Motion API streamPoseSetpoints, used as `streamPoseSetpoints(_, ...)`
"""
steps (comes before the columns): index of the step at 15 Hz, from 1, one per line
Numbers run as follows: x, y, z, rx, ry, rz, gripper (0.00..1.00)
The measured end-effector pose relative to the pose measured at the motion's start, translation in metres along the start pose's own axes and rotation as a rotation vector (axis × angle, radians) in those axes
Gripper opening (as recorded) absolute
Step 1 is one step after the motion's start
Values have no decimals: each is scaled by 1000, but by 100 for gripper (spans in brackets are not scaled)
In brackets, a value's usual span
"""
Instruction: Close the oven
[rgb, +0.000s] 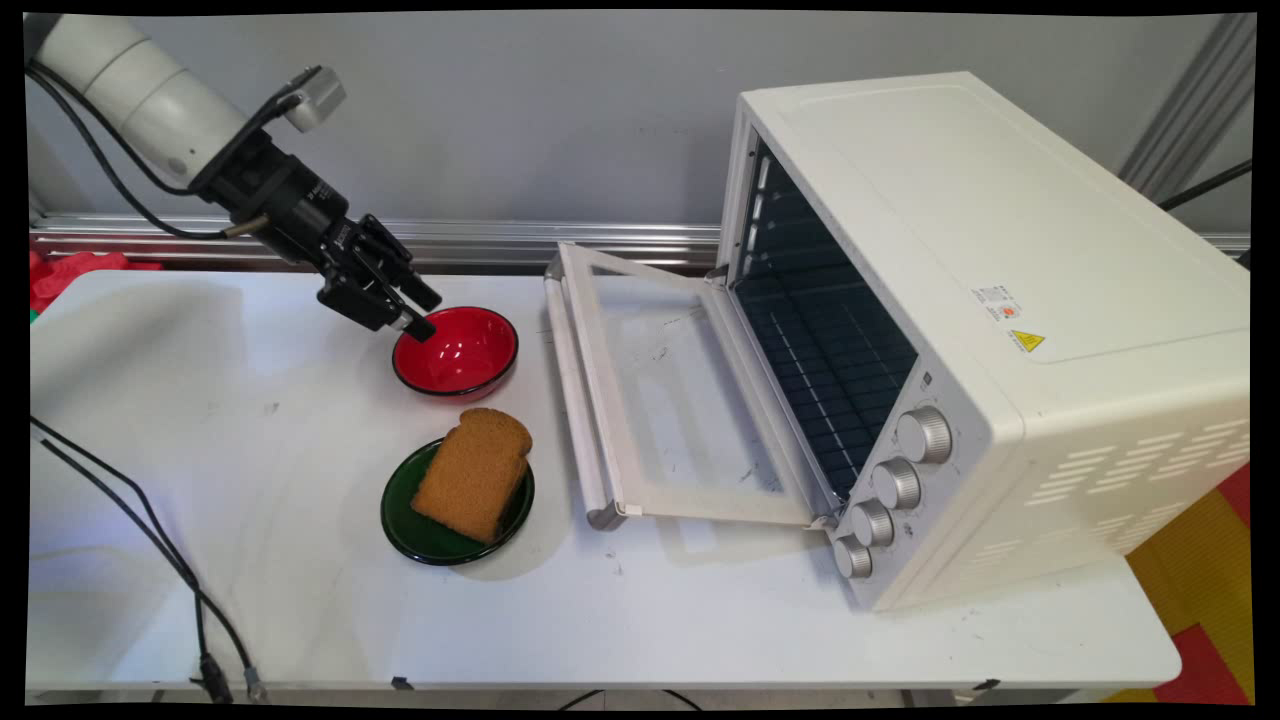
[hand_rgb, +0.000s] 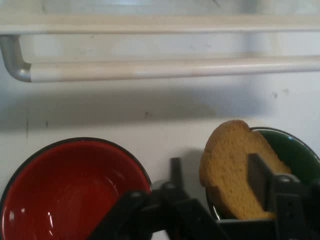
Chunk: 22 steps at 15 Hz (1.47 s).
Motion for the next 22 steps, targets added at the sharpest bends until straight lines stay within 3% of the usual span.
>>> streamPoseSetpoints(10, -11, -10, 29, -33, 5, 0, 0)
streamPoseSetpoints(22, -15, -18, 140, 8, 84, 31, 0)
